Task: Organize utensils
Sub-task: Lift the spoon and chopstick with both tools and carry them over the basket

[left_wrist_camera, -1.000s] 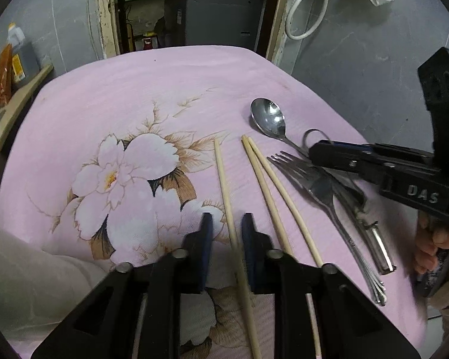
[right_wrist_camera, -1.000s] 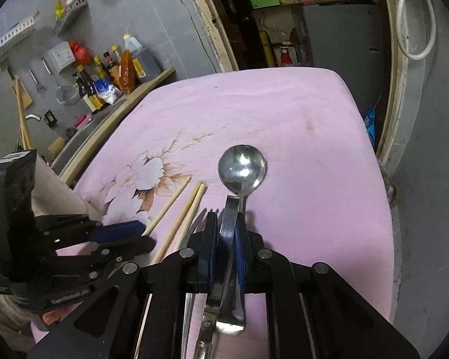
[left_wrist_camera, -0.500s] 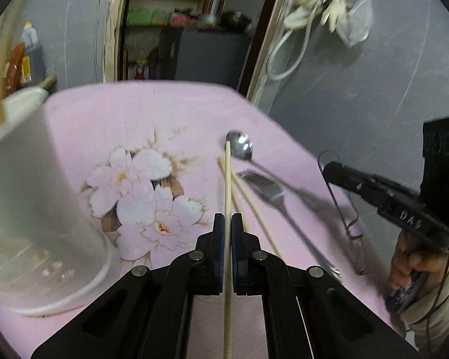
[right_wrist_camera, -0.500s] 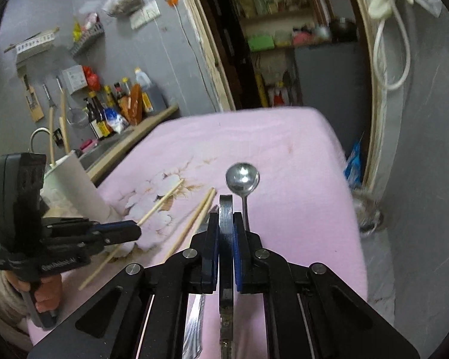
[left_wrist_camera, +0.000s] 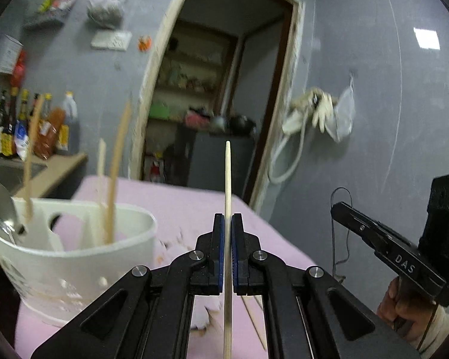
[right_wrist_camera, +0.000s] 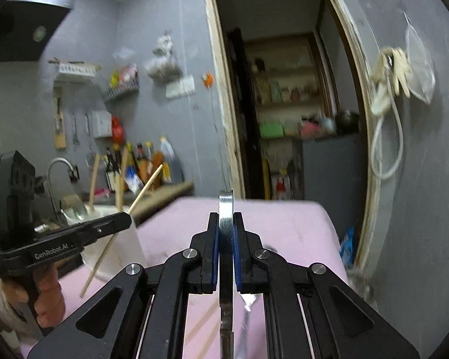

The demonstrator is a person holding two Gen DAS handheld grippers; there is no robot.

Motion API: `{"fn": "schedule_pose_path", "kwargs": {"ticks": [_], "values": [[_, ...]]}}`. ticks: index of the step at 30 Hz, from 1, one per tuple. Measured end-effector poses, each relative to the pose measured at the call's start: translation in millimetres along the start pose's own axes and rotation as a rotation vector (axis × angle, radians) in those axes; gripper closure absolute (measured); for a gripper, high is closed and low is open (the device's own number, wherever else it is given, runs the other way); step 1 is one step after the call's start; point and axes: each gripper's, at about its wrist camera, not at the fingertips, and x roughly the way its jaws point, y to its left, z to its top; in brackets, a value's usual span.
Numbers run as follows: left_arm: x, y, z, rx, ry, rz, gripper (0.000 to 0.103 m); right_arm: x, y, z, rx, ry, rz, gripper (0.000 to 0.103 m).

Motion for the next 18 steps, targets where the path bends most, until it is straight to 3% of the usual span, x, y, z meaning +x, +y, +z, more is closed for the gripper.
{"fn": "schedule_pose_path", "kwargs": {"ticks": [11, 18], "values": [[-47.9, 43.1, 50.6, -0.058, -0.219, 0.088, 0.101, 15.0, 48.7, 47.7, -0.014, -0.19, 0.141, 0.097], [-79.9, 104.2, 78.1, -0.149, -0.321, 0.123, 0.101, 36.4, 79.3, 70.1, -0.001, -0.29, 0.221, 0.097]]}}
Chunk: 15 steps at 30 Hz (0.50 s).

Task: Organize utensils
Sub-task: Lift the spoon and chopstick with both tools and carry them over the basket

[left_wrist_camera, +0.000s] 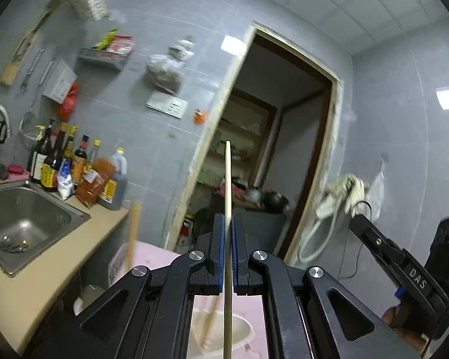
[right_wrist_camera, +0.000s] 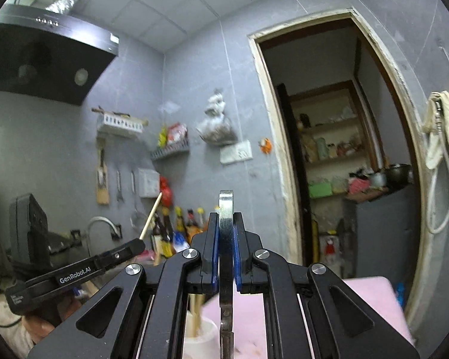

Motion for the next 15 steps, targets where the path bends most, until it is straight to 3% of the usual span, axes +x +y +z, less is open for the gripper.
{"fn": "schedule_pose_path", "kwargs": {"ticks": [5, 15], "values": [[-2.2, 41.8, 18.7, -0.051, -0.05, 0.053, 0.101, 27.0, 16.0, 1.1, 0.026, -0.044, 0.065, 0.097], [2.5, 76.5, 5.6, -0.087, -0.088, 0.146, 0.101, 57.6, 28.0, -27.2, 0.021, -0.058, 0.128, 0.097]]}}
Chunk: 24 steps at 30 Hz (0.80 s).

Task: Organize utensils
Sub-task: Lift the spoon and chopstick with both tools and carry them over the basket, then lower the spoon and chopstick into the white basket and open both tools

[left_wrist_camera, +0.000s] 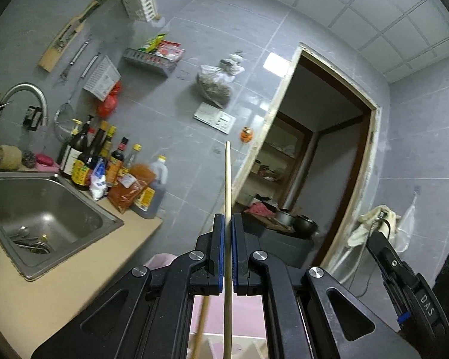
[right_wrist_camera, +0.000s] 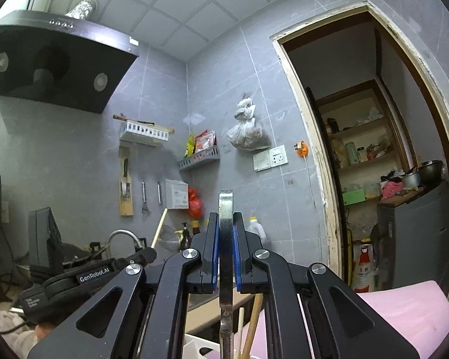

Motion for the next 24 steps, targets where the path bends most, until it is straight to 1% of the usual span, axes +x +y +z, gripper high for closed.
{"fn": "schedule_pose_path", "kwargs": {"ticks": [5, 11, 14, 24], "values": [[10.7, 10.4, -13.7, -0.02, -0.008, 0.064, 0.101, 8.9, -6.1, -20.0, -0.006, 0.008, -0.012, 0.097], [16.5, 17.3, -26.8, -0.023, -0.002, 0.105, 0.101, 16.8, -18.0, -34.2, 0.019, 0.046, -0.03, 0.097], [17.6, 17.6, -31.3, -0.018, 0.004, 0.113, 0.101, 18.3, -19.8, -38.3, 0.022, 0.059, -0.033, 0.097], [15.8, 5.7, -48.9, 0.056, 0.023, 0.125, 0.101, 21.3, -14.9, -52.2, -0.003, 0.105, -0.042, 0.097]]}}
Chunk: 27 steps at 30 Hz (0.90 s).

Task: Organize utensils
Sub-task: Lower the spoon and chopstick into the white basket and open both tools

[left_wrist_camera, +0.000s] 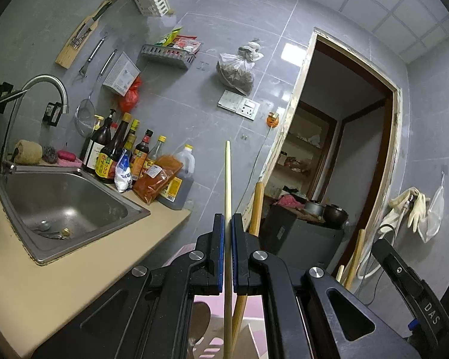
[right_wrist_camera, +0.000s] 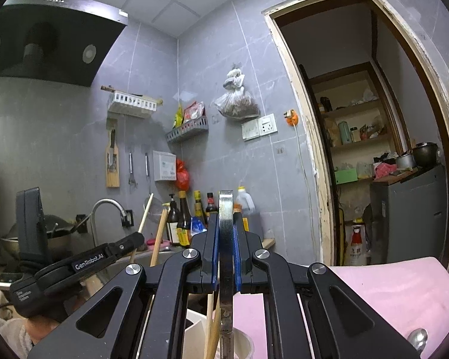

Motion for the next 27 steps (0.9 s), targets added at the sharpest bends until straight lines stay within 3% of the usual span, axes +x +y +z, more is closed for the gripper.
{"fn": "schedule_pose_path", "kwargs": {"ticks": [21, 26, 27], "values": [[-11.5, -8.0, -20.7, 0.071, 0.073, -0.03, 0.1, 0.2, 1.5, -8.9, 0.005, 0.033, 0.008, 0.096], [-13.7, -5.4, -20.6, 0.066, 0.088, -0.039, 0.096, -0.2, 1.2, -9.4, 0.005, 0.032, 0.008, 0.091], [-13.9, -5.4, -20.6, 0.065, 0.087, -0.039, 0.094, -0.2, 1.2, -9.3, 0.006, 0.031, 0.007, 0.086]]}}
